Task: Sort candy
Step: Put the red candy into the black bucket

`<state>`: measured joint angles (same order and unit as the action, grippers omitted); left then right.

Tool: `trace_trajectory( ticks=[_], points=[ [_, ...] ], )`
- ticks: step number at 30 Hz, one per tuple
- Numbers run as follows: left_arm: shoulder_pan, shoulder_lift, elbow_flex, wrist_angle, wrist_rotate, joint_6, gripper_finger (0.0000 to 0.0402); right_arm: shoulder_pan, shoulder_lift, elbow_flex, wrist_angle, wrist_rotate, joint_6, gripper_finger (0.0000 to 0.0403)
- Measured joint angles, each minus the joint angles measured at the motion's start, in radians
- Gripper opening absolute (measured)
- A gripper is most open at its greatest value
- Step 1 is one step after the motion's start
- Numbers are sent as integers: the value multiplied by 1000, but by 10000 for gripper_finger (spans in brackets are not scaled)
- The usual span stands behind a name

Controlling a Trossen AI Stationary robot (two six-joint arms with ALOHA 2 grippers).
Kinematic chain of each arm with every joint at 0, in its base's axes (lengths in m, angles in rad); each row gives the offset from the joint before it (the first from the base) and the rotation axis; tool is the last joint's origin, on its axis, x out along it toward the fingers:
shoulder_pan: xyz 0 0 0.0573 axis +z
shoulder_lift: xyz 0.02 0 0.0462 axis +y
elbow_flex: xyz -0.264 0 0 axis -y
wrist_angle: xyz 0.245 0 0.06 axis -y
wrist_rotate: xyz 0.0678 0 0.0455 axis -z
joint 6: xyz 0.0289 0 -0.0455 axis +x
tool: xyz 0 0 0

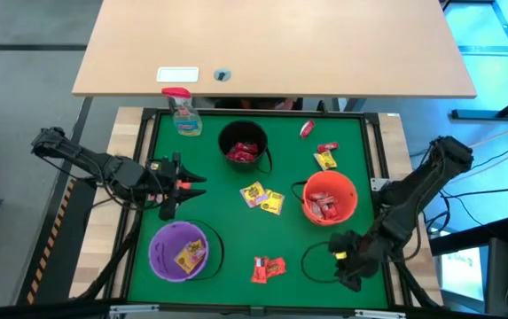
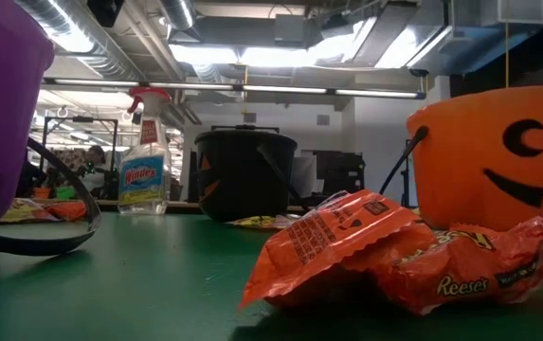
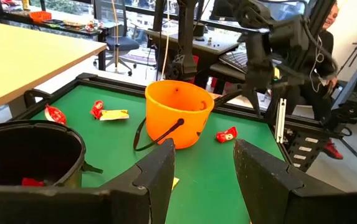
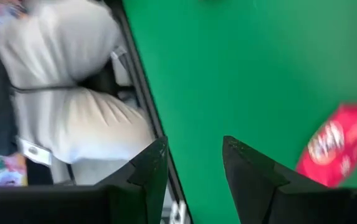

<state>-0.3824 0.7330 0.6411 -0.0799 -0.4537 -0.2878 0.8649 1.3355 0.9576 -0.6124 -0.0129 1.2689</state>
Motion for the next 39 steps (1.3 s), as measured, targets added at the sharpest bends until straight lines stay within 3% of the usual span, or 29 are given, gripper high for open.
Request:
trace_trajectory(
  ticks=[8,21,31,39],
  points=[
    [0,0,0,-1,0,-1,156,55,58,0,-29,-6,91,149],
    [0,0,0,-2,0,-17,156,52,58,0,-112,30,89,149],
    [0,0,0,-2,0,-18,156,51,58,-1,-185,110,93,149],
    [0,0,0,-2,0,-18,156,51,58,-2,-100,179,88,159]
  ],
)
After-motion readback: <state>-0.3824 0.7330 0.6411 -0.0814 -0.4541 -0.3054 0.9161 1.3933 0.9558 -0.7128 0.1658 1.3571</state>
